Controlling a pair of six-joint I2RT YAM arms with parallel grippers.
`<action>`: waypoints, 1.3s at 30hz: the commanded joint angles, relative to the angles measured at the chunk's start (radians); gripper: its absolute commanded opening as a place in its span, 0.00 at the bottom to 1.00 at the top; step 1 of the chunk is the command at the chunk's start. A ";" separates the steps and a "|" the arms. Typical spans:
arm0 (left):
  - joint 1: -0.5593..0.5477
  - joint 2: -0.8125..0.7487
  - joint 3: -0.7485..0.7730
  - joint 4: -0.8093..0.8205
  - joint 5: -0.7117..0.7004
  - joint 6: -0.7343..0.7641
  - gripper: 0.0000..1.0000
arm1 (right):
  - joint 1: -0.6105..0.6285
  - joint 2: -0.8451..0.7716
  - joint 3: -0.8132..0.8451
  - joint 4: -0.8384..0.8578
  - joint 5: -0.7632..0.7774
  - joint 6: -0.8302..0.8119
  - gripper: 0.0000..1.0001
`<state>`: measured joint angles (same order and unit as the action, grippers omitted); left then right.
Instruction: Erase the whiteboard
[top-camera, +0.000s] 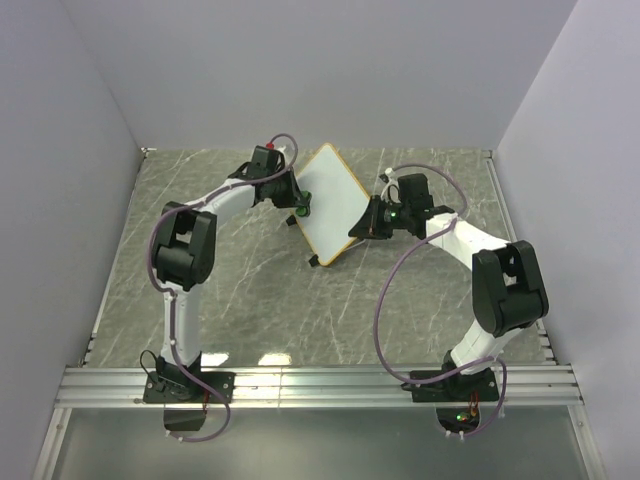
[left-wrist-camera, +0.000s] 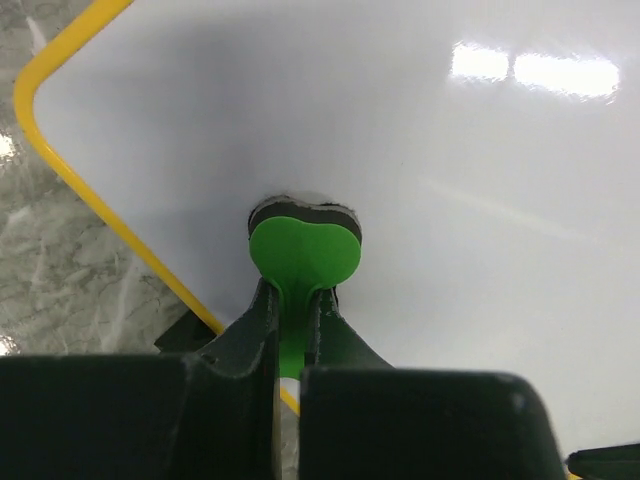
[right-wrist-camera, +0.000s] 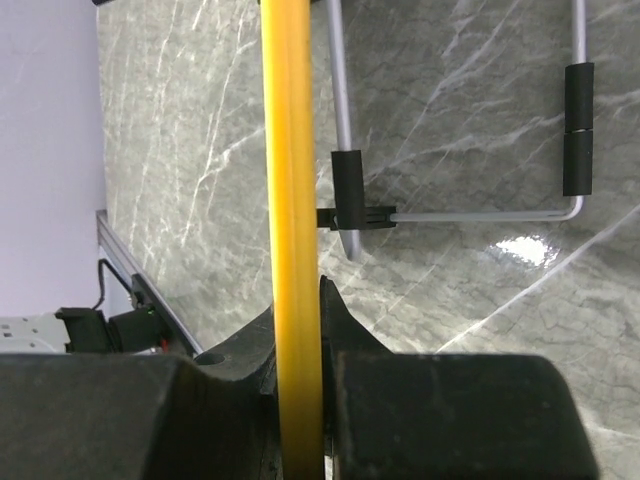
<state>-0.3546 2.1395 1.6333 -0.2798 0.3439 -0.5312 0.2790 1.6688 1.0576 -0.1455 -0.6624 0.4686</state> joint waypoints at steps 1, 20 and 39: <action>-0.040 -0.022 -0.076 0.016 -0.014 0.023 0.00 | 0.028 -0.030 -0.019 -0.054 0.017 -0.025 0.00; -0.175 -0.365 -0.348 -0.030 -0.111 -0.018 0.00 | 0.065 -0.046 -0.111 0.058 0.014 0.004 0.00; -0.083 -0.451 -0.395 -0.173 -0.417 0.002 0.02 | 0.065 -0.149 -0.311 0.144 0.018 0.027 0.00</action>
<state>-0.4610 1.7466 1.2598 -0.4061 0.0387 -0.5419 0.3111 1.5078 0.7784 0.0769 -0.6357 0.5339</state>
